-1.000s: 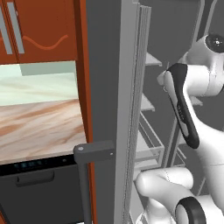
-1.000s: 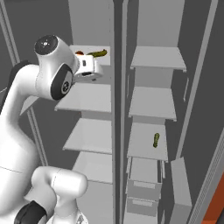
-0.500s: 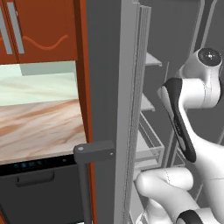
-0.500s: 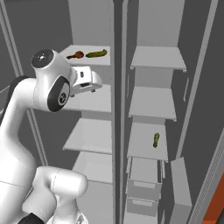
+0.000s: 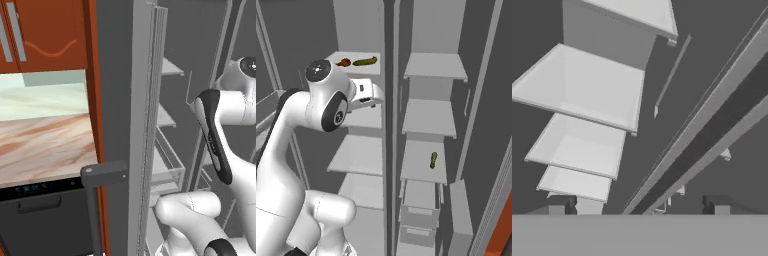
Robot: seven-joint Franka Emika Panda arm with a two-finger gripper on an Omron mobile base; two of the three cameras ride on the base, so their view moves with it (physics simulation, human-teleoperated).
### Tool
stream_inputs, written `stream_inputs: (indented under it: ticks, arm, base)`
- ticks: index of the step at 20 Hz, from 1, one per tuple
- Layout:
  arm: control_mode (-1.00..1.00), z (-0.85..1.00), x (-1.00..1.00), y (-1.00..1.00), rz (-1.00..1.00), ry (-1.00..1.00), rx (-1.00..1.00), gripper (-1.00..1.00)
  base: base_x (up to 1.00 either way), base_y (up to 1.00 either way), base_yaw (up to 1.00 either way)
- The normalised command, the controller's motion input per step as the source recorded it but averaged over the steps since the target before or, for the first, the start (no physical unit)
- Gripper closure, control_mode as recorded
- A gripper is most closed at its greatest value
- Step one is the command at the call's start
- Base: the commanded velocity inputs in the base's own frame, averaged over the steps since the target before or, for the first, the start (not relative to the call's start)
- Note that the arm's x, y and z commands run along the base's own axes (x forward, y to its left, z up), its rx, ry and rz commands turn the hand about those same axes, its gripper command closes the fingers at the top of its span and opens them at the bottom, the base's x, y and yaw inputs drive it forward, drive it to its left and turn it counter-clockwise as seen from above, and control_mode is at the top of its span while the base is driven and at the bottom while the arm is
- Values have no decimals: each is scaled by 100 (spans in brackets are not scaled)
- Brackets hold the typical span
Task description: Pick up the frozen chicken drumstick from the freezer, place it on any shelf in the fridge, and close the fridge and freezer doors when done.
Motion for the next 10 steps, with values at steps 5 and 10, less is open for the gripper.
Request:
stream_inputs:
  ticks: [5,10]
  arm:
    - [100,0,0,0,0,0,0,-100]
    - [100,0,0,0,0,0,0,-100]
  base:
    - [-29,-67,2]
    - [-60,-67,10]
